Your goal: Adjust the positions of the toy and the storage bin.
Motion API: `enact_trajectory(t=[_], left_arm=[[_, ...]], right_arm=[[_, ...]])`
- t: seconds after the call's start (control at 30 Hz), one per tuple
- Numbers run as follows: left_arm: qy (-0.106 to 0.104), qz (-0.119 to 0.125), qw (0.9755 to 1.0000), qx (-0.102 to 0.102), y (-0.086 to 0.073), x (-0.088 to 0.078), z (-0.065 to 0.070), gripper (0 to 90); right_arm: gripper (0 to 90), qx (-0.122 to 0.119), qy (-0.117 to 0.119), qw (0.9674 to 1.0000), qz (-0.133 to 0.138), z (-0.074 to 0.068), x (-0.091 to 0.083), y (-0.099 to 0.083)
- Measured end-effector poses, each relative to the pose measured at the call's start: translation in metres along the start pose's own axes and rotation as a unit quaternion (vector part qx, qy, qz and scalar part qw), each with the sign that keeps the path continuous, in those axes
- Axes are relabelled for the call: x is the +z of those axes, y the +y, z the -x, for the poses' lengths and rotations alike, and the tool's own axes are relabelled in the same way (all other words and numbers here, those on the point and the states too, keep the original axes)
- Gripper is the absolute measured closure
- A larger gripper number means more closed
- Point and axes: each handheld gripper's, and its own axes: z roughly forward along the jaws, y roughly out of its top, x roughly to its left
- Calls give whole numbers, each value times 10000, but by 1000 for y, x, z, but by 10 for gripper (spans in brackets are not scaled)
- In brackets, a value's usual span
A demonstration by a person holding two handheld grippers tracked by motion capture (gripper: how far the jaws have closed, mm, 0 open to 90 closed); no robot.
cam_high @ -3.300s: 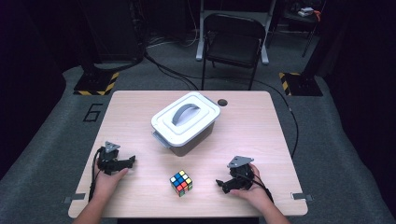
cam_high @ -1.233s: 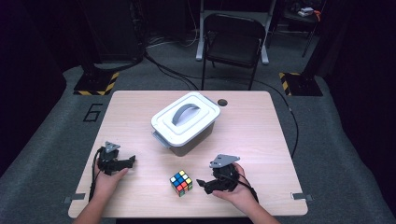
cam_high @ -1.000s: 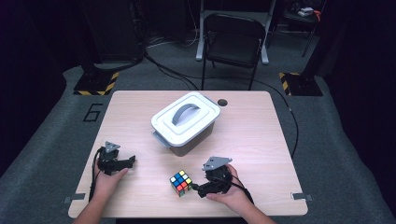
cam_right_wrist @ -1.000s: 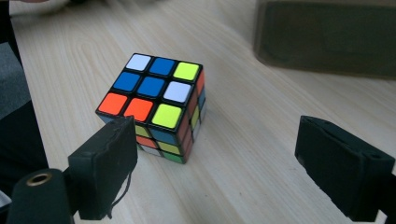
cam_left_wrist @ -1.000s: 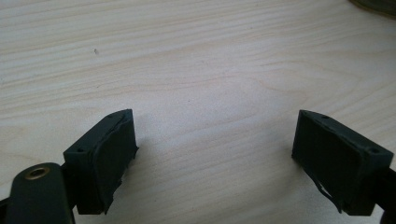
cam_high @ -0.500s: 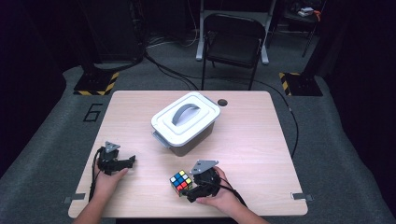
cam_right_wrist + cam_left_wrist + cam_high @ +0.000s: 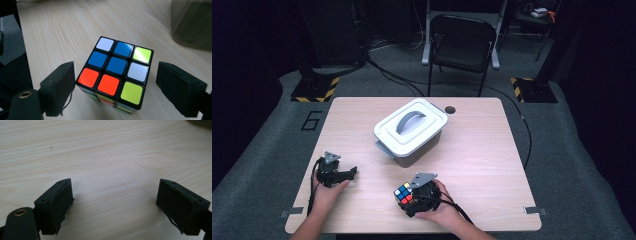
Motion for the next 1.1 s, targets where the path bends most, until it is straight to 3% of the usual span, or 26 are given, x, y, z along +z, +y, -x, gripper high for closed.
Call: enact_trajectory(t=[0.23,0.73,1.1], left_arm=[[-1,-1,10000,0,0,0,0,136],[-1,1,10000,-2,0,0,0,136],[0,1,10000,-1,0,0,0,136]], right_arm=[[335,-61,-56,10000,20,-1,-1,-1],[340,-272,-31,9996,-55,3,-7,-4],[340,-125,-86,9998,-90,13,-28,-19]])
